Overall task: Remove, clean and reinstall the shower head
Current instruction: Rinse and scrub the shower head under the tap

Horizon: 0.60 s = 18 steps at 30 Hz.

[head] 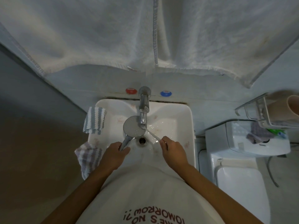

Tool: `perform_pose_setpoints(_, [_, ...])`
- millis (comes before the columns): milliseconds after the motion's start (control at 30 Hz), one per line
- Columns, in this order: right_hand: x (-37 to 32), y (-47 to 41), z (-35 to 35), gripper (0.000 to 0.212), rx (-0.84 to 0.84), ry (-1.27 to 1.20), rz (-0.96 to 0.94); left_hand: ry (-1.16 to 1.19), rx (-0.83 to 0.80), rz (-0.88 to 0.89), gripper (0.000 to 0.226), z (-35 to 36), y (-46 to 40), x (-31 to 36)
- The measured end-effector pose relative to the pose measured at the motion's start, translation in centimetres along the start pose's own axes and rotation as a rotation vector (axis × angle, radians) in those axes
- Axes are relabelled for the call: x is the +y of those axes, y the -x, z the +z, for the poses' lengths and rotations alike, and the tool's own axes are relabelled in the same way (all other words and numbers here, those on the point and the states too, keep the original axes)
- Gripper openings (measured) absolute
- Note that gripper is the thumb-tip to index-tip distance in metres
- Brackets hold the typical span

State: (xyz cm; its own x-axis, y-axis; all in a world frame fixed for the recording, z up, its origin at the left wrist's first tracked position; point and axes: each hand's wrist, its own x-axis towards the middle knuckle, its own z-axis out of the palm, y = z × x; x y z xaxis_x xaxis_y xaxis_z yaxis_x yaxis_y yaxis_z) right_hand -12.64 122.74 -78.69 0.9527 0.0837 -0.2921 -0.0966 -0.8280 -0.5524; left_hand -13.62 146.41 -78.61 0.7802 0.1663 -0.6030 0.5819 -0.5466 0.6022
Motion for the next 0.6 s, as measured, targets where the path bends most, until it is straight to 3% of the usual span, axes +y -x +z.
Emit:
perform_pose_setpoints(333, [-0.03, 0.22, 0.11, 0.028, -0.064, -0.036, -0.003, -0.007, -0.004, -0.003, 0.029, -0.18, 0.23, -0.34])
perform_pose_setpoints(467, [0.02, -0.18, -0.3, 0.03, 0.008, -0.005, 0.062, -0.025, -0.017, 0.014, 0.028, -0.07, 0.42, -0.31])
perform_pose_setpoints(600, [-0.38, 0.36, -0.07, 0.031, -0.057, -0.022, -0.012, -0.048, -0.014, 0.029, 0.029, -0.06, 0.44, -0.31])
